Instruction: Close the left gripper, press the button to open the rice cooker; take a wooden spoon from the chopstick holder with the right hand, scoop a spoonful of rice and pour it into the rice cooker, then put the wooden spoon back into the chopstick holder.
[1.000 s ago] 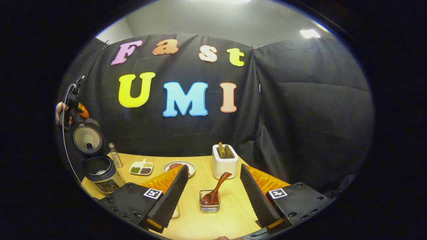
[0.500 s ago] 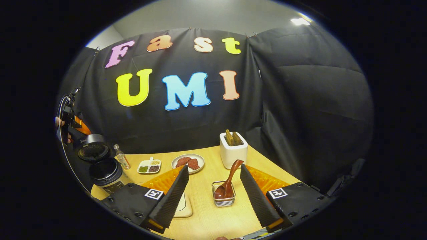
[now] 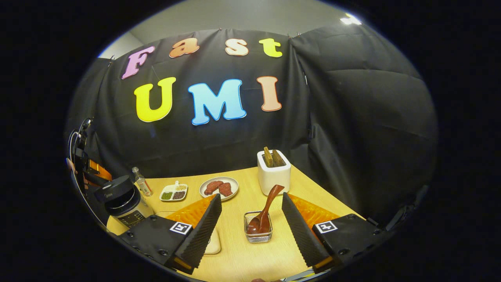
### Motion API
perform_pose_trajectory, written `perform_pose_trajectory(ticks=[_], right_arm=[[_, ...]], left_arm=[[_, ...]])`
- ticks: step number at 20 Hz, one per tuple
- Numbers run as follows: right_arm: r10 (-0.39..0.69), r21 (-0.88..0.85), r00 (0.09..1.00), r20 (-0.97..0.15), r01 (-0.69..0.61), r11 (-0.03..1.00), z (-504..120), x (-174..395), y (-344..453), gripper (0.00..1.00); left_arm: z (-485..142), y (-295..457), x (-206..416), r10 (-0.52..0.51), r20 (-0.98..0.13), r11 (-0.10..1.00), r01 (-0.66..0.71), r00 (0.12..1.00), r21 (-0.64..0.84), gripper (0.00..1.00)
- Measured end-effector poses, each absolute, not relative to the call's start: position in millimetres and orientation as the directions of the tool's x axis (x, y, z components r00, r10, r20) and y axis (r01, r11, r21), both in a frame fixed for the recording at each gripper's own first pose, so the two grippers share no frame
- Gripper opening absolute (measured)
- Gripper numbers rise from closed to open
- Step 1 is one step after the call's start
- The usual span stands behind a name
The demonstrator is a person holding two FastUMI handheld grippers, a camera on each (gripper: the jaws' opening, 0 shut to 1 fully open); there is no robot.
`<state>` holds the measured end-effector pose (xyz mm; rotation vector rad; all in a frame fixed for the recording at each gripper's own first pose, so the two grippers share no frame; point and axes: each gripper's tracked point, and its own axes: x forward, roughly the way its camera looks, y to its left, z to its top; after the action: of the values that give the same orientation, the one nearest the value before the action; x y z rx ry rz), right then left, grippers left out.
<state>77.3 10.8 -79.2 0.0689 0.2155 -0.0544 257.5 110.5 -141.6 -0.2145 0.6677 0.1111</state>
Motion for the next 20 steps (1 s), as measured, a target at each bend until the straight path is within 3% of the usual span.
perform_pose_trajectory(ticks=[6,11,20], right_arm=[[-0.005,0.043,0.972,-0.233,0.016,0.999,-83.8,87.1,2.4,0.98],[0.024,0.074,0.958,-0.285,-0.003,0.997,-99.4,88.2,-9.5,0.98],[0.12,0.115,0.93,-0.348,-0.084,0.99,-134.2,59.8,-29.4,0.98]], left_arm=[[-173.8,96.9,255.4,0.172,-0.614,0.985,-0.134,0.771,0.108,0.96],[-174.8,97.8,256.0,0.182,-0.577,0.983,-0.162,0.796,0.088,0.98],[-178.8,97.1,255.3,0.24,-0.596,0.97,-0.217,0.766,0.112,0.99]])
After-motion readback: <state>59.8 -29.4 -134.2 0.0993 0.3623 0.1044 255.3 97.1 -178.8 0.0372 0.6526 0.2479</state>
